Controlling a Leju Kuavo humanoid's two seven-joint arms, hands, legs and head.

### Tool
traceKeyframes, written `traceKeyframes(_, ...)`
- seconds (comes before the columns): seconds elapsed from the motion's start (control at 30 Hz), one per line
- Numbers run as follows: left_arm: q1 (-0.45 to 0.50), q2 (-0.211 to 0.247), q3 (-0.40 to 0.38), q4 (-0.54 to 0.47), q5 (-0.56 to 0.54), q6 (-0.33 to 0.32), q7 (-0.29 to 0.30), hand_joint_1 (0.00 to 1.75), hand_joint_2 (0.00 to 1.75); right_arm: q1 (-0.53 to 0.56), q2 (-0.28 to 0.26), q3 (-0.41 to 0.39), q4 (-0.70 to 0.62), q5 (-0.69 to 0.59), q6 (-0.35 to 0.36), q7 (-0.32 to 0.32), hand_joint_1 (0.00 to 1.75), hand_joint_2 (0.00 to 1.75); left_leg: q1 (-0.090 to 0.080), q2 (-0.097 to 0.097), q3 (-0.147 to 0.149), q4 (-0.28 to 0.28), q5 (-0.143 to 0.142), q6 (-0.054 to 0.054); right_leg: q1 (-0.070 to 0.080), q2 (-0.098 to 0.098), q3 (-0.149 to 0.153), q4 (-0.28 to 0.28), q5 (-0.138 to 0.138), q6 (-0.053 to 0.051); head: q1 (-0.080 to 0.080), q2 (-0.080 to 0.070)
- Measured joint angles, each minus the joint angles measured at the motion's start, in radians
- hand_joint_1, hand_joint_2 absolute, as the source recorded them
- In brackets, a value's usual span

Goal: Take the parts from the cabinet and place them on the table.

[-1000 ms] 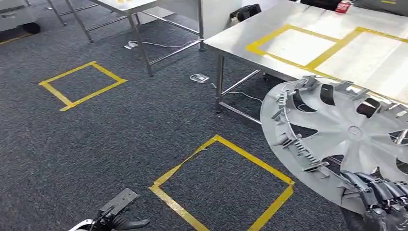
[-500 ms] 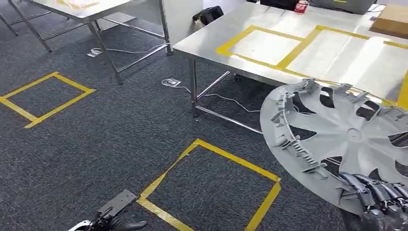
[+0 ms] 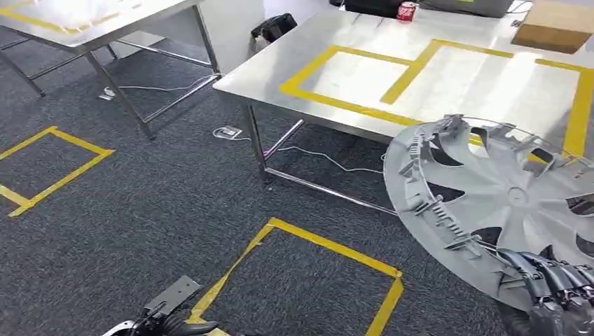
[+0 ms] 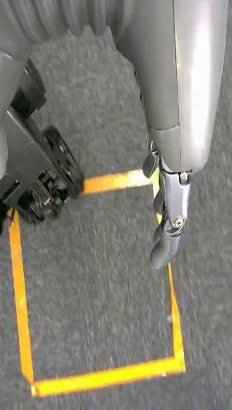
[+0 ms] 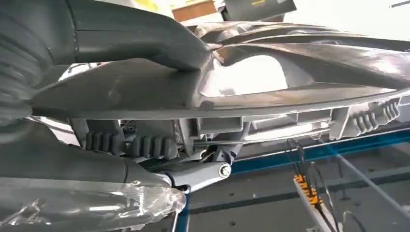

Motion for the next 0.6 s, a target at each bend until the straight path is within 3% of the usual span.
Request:
traceKeyframes(0.03, 0.001, 0.0, -0.001, 0.0, 0.001, 0.0, 0.0, 0.0, 1.75, 0.001, 0.0, 0.0, 0.0, 0.0, 0.0, 0.0, 1.75, 1.75, -0.003, 0.0, 0.005, -0.072, 0.12, 0.006, -0.001, 0.002, 0.001, -0.003, -0.016, 0.006, 0.0, 0.0)
traceKeyframes(0.07, 0.002, 0.002, -0.001, 0.0, 0.002, 0.0, 0.0, 0.0, 1.75, -0.001, 0.0, 0.0, 0.001, 0.0, 0.0, 0.001, 1.75, 1.75, -0.007, 0.0, -0.001, -0.151, 0.193, 0.01, 0.004, 0.007, 0.017, 0.002, -0.033, 0.013, -0.004, 0.0)
traceKeyframes(0.1, 0.004, 0.003, -0.001, 0.0, 0.002, 0.001, 0.002, 0.0, 1.75, -0.001, 0.0, 0.0, 0.002, 0.0, 0.0, 0.002, 1.75, 1.75, -0.007, -0.003, 0.009, -0.15, 0.199, 0.012, 0.004, 0.01, 0.023, -0.013, -0.046, 0.018, -0.004, 0.0)
traceKeyframes(0.13, 0.005, 0.003, -0.002, -0.002, 0.002, 0.002, 0.001, 0.0, 1.75, 0.0, -0.001, 0.0, 0.001, 0.0, 0.0, 0.001, 1.75, 1.75, -0.008, -0.004, 0.02, -0.164, 0.193, 0.016, 0.003, 0.011, 0.051, -0.027, -0.045, 0.021, -0.004, 0.0)
traceKeyframes(0.17, 0.003, 0.003, -0.002, -0.003, 0.002, 0.002, 0.001, 0.0, 1.75, 0.002, -0.002, 0.0, 0.002, 0.0, 0.0, 0.002, 1.75, 1.75, -0.006, -0.005, 0.031, -0.179, 0.194, 0.021, 0.005, 0.008, 0.061, -0.016, -0.02, 0.03, -0.003, 0.0)
traceKeyframes(0.2, 0.0, 0.001, -0.002, -0.003, 0.002, 0.002, 0.001, 0.0, 1.75, 0.002, -0.003, 0.001, 0.002, 0.0, 0.0, 0.002, 1.75, 1.75, -0.002, -0.005, 0.051, -0.181, 0.203, 0.027, 0.006, 0.007, 0.064, -0.013, -0.022, 0.033, -0.003, 0.0)
traceKeyframes(0.23, 0.0, 0.0, -0.002, -0.003, 0.002, 0.002, 0.001, 0.0, 1.75, 0.001, -0.003, 0.002, 0.002, 0.0, 0.0, 0.002, 1.75, 1.75, -0.001, -0.005, 0.065, -0.182, 0.199, 0.033, 0.006, -0.005, 0.041, 0.031, -0.014, 0.038, 0.003, 0.0)
traceKeyframes(0.27, 0.0, 0.0, -0.002, -0.003, 0.003, 0.002, 0.001, 0.0, 1.75, -0.001, -0.005, 0.003, 0.002, 0.0, 0.0, 0.002, 1.75, 1.75, -0.001, -0.005, 0.078, -0.182, 0.191, 0.04, 0.005, -0.016, -0.001, 0.109, 0.0, 0.043, 0.008, 0.0)
traceKeyframes(0.3, 0.001, 0.001, -0.002, -0.003, 0.003, 0.002, 0.001, 0.0, 1.75, -0.001, -0.005, 0.003, 0.002, 0.0, 0.0, 0.001, 1.75, 1.75, -0.001, -0.005, 0.088, -0.182, 0.18, 0.042, 0.004, -0.018, -0.059, 0.191, -0.01, 0.046, 0.007, 0.0)
traceKeyframes(0.33, 0.001, 0.002, -0.002, -0.003, 0.003, 0.002, 0.001, 0.0, 1.75, 0.0, -0.005, 0.003, 0.002, 0.0, 0.0, 0.001, 1.75, 1.75, -0.001, -0.005, 0.1, -0.182, 0.166, 0.043, 0.004, -0.019, -0.11, 0.248, -0.058, 0.048, 0.004, 0.0)
traceKeyframes(0.4, 0.001, 0.002, -0.002, -0.003, 0.003, 0.002, 0.001, 0.0, 1.75, 0.0, -0.006, 0.004, 0.003, 0.001, 0.0, 0.001, 1.75, 1.75, 0.0, -0.008, 0.136, -0.182, 0.136, 0.044, 0.003, -0.019, -0.169, 0.271, -0.187, 0.053, 0.008, 0.0)
traceKeyframes(0.43, 0.003, 0.002, -0.002, -0.003, 0.003, 0.002, 0.001, 0.0, 1.75, 0.0, -0.006, 0.005, 0.003, 0.001, 0.0, 0.001, 1.75, 1.75, 0.0, -0.009, 0.16, -0.182, 0.118, 0.044, 0.0, -0.02, -0.183, 0.249, -0.227, 0.055, 0.009, 0.0)
traceKeyframes(0.47, 0.004, 0.002, -0.002, -0.003, 0.003, 0.002, 0.001, 0.0, 1.75, 0.0, -0.007, 0.005, 0.004, 0.001, 0.0, 0.002, 1.75, 1.75, 0.0, -0.011, 0.185, -0.182, 0.1, 0.043, -0.002, -0.02, -0.188, 0.205, -0.222, 0.056, 0.01, 0.0)
traceKeyframes(0.5, 0.005, 0.002, -0.002, -0.003, 0.003, 0.002, 0.001, 0.0, 1.75, 0.001, -0.007, 0.005, 0.005, 0.001, 0.0, 0.002, 1.75, 1.75, 0.0, -0.011, 0.21, -0.183, 0.082, 0.041, -0.003, -0.021, -0.187, 0.145, -0.166, 0.056, 0.009, 0.0)
traceKeyframes(0.57, 0.003, 0.002, -0.002, -0.003, 0.003, 0.002, 0.001, 0.0, 1.75, 0.001, -0.008, 0.005, 0.006, 0.001, 0.0, 0.002, 1.75, 1.75, -0.003, -0.009, 0.237, -0.178, 0.047, 0.032, -0.004, -0.038, -0.199, 0.019, 0.106, 0.052, 0.008, 0.0)
traceKeyframes(0.6, 0.005, 0.002, -0.002, -0.003, 0.003, 0.002, 0.002, 0.0, 1.75, 0.0, -0.008, 0.005, 0.008, 0.002, 0.0, 0.001, 1.75, 1.75, -0.005, -0.009, 0.245, -0.182, 0.033, 0.027, 0.0, -0.047, -0.185, 0.012, 0.132, 0.041, 0.008, 0.0)
